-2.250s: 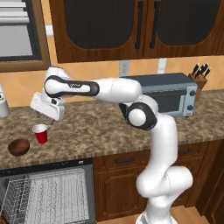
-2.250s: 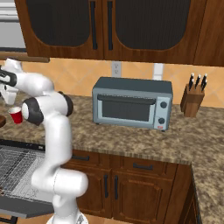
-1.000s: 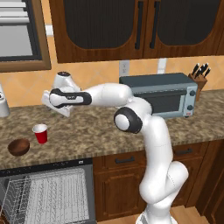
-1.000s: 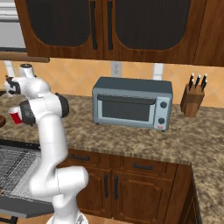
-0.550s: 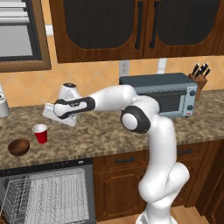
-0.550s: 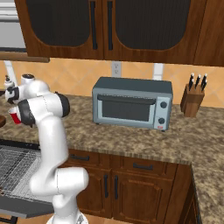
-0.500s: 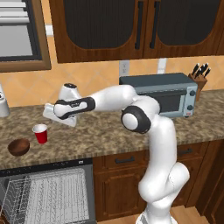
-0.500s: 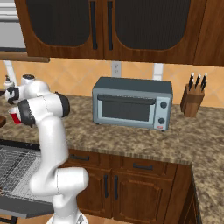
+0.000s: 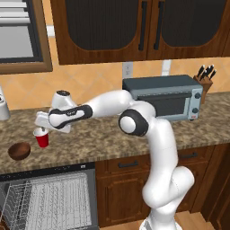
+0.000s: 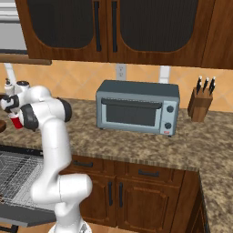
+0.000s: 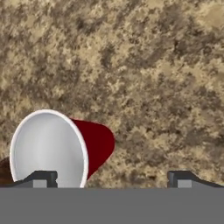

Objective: Pick up the cup and bowl from the counter, place them in the dishwasher, and close the dishwasher door.

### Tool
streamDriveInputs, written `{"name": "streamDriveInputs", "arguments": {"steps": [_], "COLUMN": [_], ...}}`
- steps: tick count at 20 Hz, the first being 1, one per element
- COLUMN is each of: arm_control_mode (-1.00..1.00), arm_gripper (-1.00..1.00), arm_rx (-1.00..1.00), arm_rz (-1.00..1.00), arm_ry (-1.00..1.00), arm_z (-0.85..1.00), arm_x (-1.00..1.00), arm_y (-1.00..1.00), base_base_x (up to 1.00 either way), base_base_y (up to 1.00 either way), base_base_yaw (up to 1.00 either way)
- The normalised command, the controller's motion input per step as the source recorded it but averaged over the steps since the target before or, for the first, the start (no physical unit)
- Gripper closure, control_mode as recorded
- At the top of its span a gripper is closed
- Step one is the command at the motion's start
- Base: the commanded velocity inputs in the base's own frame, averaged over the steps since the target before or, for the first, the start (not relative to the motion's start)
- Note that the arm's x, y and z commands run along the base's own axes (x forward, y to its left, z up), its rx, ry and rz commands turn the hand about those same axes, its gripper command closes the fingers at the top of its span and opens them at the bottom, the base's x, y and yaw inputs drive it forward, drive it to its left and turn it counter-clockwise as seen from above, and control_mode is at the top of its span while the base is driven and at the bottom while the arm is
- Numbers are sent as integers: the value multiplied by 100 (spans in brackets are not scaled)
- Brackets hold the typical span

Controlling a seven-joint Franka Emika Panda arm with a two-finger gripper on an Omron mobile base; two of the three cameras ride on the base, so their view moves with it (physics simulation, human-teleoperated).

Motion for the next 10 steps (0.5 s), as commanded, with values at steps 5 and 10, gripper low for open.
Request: {"name": "streamDriveInputs", "arguments": {"steps": [5, 10], "arm_control_mode": [-100, -100], "arm_gripper": [-100, -100], "arm_rx": [-4, -3], "arm_rz": [0, 0], "arm_ry": [0, 0], "arm_z": [0, -5], "arm_x": [15, 12], "arm_y": [5, 1], "base_base_x": [0, 0], "base_base_y": [0, 0], "base_base_yaw": [0, 0]}}
